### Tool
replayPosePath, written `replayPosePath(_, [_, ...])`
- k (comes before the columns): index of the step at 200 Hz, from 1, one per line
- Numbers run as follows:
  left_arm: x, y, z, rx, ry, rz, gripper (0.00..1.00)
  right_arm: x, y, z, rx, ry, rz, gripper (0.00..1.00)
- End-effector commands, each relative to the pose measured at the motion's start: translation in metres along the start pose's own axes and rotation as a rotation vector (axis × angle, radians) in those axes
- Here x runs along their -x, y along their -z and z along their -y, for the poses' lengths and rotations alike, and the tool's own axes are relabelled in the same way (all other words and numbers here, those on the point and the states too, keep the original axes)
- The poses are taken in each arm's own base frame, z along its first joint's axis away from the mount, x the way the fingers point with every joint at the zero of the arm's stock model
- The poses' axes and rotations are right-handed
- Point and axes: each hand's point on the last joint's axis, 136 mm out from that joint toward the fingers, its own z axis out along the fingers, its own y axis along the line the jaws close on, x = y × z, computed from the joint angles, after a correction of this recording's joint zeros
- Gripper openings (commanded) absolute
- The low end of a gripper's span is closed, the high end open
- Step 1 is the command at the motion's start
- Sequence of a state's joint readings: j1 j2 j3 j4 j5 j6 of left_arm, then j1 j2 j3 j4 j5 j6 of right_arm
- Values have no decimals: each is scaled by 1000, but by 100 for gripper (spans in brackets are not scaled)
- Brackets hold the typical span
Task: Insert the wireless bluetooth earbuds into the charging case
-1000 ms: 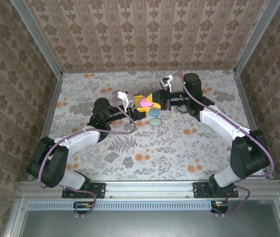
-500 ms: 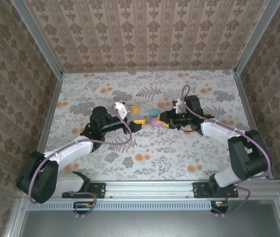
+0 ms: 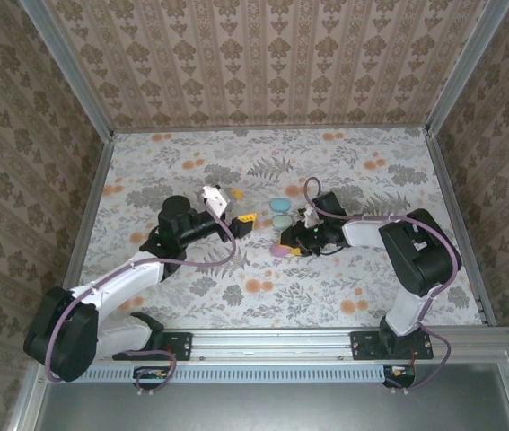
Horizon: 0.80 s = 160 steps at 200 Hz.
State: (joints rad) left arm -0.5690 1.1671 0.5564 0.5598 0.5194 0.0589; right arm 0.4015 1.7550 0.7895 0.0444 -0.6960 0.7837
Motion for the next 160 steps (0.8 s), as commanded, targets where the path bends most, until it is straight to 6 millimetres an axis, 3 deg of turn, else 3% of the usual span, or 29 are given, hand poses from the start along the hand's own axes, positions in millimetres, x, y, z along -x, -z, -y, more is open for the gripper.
replayPosePath(1, [12,5,-8,44,-37,27,70,-6,10,23,-159,25,1,41])
replayPosePath(40, [13,8,-17,94,-42,28,74,2,44,26,-311,100,64,65])
replayPosePath(44, [12,9,-19,103,-40,25,75,5,50,25,-326,107,80,72])
replayPosePath(57, [8,10,-27,148,-33,8,77,16,71,22,-390,148,152,75])
replayPosePath(73, [5,16,-43,242,-34,-13,80,41,113,23,-532,182,326,77])
replayPosePath(86, [-1,26,-66,378,-29,-44,92,64,159,23,-665,238,534,80])
replayPosePath(104, [-14,51,-109,598,-4,-125,100,88,222,29,-870,326,830,91])
replayPosePath(126, [-42,98,-163,853,94,-240,100,104,277,45,-1070,384,1063,100])
replayPosePath(144, [-66,141,-194,1038,180,-315,100,112,291,88,-1102,294,1116,100])
replayPosePath(160, [-83,163,-206,1107,210,-353,100,116,280,116,-1098,286,1073,100])
